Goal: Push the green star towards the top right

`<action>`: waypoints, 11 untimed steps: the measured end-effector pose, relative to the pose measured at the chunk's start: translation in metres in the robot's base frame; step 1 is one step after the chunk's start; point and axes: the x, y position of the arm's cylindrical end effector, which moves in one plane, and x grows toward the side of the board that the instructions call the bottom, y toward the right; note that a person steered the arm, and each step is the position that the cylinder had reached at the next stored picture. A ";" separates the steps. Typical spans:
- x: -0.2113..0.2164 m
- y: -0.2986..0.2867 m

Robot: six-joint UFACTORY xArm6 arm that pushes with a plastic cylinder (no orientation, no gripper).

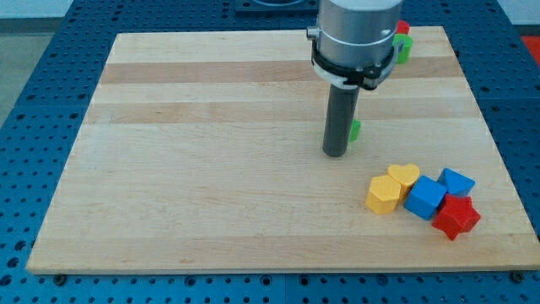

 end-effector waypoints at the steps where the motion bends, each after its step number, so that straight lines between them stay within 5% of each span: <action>1: -0.018 0.013; 6: -0.125 0.046; 9: -0.134 -0.023; 11: -0.161 -0.014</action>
